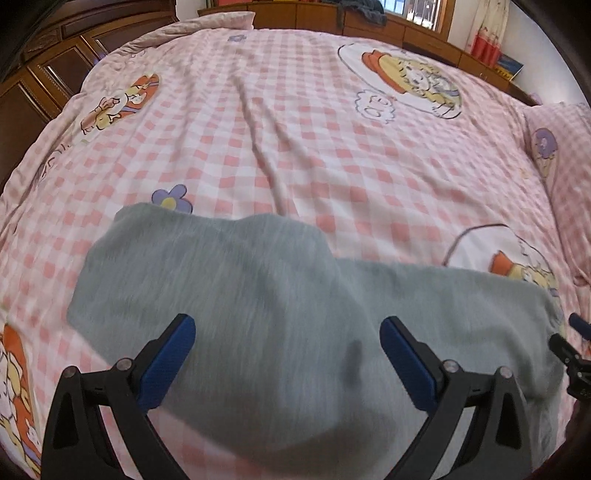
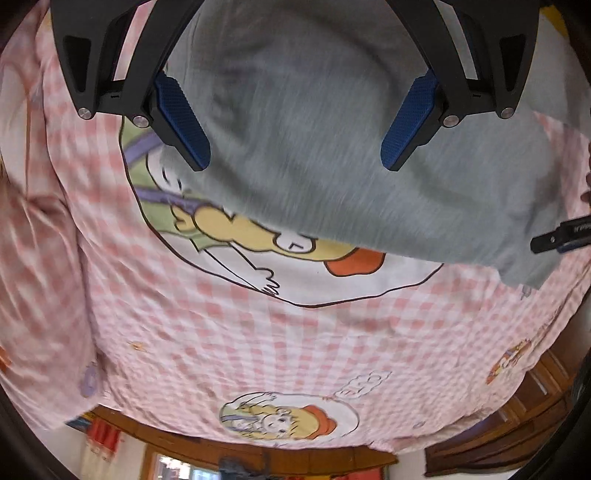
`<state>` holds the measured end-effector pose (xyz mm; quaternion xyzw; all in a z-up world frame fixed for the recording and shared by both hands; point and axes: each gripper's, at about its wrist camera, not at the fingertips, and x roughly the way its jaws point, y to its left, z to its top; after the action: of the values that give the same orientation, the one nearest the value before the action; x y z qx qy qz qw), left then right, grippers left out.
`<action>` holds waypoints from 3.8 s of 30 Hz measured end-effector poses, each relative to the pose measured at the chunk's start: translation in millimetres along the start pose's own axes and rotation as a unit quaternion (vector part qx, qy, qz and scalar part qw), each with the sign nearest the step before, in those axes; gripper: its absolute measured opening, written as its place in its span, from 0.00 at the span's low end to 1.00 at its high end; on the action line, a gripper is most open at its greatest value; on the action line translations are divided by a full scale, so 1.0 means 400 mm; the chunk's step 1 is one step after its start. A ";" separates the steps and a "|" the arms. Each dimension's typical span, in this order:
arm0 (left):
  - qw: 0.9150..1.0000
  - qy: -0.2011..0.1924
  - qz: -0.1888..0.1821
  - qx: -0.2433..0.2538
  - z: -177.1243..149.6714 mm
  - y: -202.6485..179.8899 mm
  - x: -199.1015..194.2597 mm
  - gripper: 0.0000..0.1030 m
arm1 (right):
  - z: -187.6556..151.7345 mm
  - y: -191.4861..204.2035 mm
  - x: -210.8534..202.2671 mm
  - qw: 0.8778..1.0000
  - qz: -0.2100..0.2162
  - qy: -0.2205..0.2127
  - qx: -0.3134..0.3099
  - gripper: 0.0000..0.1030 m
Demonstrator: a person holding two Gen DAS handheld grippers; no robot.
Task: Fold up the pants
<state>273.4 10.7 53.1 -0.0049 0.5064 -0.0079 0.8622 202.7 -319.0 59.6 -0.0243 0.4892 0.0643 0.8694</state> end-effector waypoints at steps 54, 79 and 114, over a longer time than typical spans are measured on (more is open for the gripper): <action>0.988 -0.128 -0.084 -0.002 -0.374 0.130 -0.437 0.01 | -0.304 0.105 -0.342 0.986 0.112 -0.023 -0.123 0.08; 0.964 -0.005 -0.216 -0.153 -0.298 0.125 -0.173 0.40 | -0.372 0.065 -0.390 0.985 0.140 -0.054 -0.079 0.08; 0.952 0.017 -0.202 -0.227 -0.248 0.074 -0.086 0.06 | -0.366 0.028 -0.393 0.981 0.179 -0.056 -0.050 0.08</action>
<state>170.3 41.0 34.3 -0.3030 0.4980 -0.0670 0.8098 -3.6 -337.1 117.9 0.0237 0.4324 0.2441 0.8677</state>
